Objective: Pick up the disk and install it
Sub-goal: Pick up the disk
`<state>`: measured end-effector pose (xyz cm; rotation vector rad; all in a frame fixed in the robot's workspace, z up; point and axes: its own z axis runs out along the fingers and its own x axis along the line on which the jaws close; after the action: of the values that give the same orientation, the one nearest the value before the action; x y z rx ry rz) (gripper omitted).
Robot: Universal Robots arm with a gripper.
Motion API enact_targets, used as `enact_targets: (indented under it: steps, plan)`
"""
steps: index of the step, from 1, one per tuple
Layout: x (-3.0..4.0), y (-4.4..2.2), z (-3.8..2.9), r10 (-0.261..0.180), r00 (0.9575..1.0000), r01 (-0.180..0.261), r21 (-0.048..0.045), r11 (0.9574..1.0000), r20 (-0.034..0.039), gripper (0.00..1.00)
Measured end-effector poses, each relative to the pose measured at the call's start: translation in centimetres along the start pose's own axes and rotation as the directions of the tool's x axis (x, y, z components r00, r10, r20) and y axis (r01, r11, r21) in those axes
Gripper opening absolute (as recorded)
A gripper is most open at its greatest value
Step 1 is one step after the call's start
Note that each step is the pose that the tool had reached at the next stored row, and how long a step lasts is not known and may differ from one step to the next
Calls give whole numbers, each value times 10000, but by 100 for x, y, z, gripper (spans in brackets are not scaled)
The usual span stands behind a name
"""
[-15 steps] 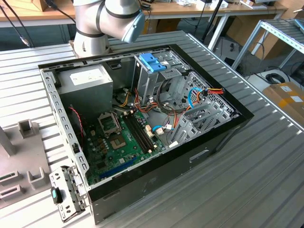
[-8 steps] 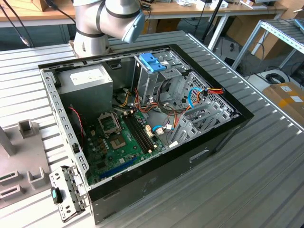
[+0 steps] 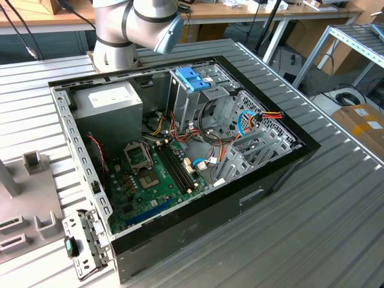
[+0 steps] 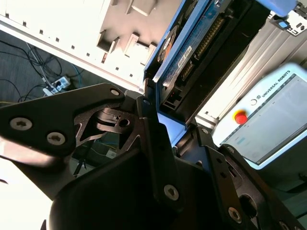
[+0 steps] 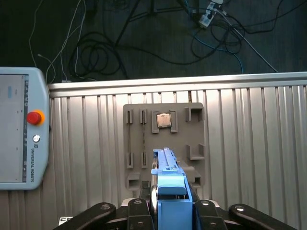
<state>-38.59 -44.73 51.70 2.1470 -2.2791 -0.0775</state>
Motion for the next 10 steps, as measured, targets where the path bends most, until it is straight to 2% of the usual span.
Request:
enact_targets:
  steps: [10]
  plan:
    - [-1,-87,-1,0,10000,0,0,10000,1,37]
